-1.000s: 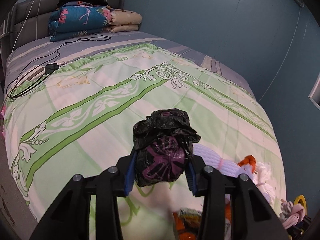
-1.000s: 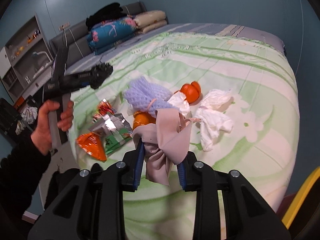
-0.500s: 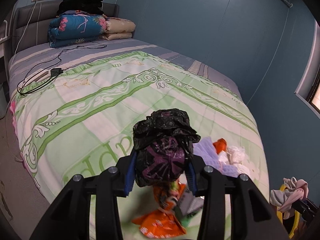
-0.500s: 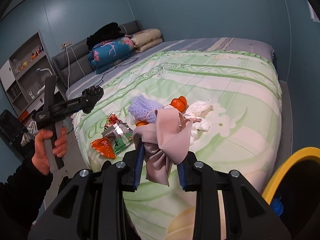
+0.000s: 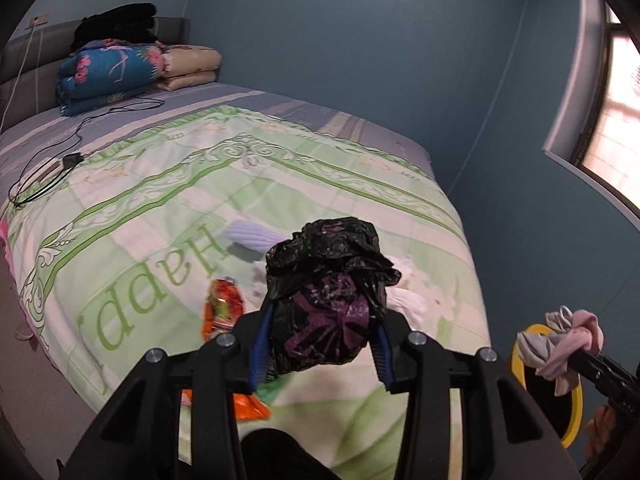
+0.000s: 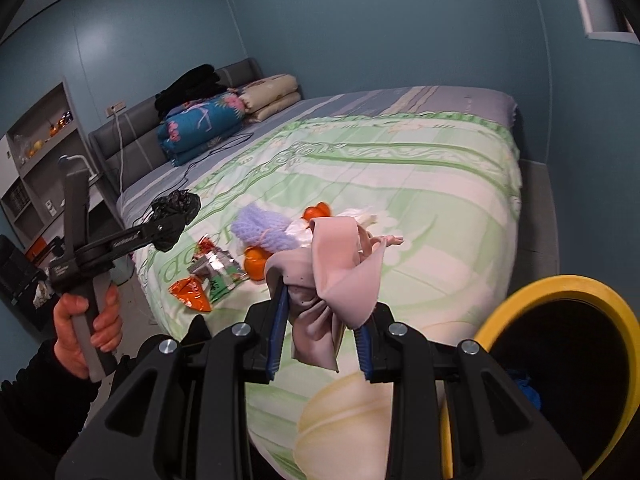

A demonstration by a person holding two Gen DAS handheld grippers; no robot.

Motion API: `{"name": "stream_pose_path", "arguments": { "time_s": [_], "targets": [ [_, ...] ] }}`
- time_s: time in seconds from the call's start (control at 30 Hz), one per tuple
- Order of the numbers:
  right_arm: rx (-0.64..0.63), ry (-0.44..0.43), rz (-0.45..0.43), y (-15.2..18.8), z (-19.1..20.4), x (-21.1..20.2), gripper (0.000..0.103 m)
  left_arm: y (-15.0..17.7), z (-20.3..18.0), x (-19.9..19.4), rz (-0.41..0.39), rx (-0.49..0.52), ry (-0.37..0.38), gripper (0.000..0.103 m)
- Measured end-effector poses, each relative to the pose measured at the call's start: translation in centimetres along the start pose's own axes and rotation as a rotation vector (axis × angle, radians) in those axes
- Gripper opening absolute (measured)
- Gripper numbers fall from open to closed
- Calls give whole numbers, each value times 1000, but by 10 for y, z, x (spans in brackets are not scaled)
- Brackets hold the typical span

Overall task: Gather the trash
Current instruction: 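Carry the black bag and pink cloth over the bin with both grippers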

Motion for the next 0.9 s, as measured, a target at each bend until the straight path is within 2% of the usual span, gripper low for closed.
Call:
{"name": "stream_pose_path", "arguments": {
  "time_s": [0.17,0.6,0.9],
  "targets": [
    [42,46,-11,-1,-20,-18,28,4,-39,-10,2,56,28,39],
    [107,140,-90,-5,-58,-61,28,10,-133,-30,7,213,179,39],
    [146,274,-144,-4,-89,-83,29,16,-187,-11,34,282,271,39]
  ]
}}
Point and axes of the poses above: each gripper's, at about its wrist camera, not at the fingertips, and x roughly the way its jaws point, z to its left, y to its underside, the point moved 2 cm from there along x, roughly the way its jaws point, and after that the axes turned 5 degrees about y, right-handed, at the moved point
